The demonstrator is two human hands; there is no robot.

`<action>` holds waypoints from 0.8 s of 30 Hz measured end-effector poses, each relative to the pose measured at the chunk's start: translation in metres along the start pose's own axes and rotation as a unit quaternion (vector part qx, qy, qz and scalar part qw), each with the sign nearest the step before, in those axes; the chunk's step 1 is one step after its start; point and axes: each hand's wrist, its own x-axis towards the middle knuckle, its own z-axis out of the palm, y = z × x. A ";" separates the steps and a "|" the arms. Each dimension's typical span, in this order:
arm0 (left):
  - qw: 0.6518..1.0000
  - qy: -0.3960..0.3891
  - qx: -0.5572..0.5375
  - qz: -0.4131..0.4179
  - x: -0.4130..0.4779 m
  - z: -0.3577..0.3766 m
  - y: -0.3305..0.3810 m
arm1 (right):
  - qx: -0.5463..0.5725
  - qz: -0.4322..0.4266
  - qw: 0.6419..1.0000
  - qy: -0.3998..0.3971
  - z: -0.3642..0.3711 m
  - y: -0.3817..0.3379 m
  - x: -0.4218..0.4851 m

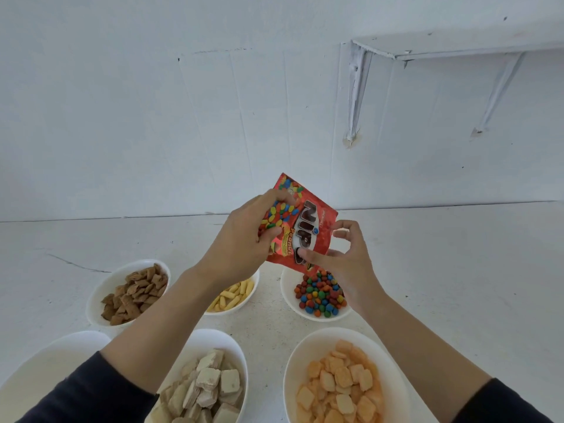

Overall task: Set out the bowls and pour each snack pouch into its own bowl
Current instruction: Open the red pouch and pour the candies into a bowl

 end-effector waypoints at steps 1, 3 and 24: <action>1.000 0.021 -0.005 -0.001 0.000 0.002 -0.002 | -0.003 0.001 1.000 -0.010 0.000 -0.002 -0.002; 0.998 0.059 -0.027 -0.016 -0.001 0.007 -0.006 | -0.007 -0.003 1.000 -0.023 0.002 -0.005 -0.006; 0.959 0.077 -0.188 -0.198 -0.027 0.013 -0.014 | 0.330 0.142 0.932 0.049 0.008 -0.022 -0.002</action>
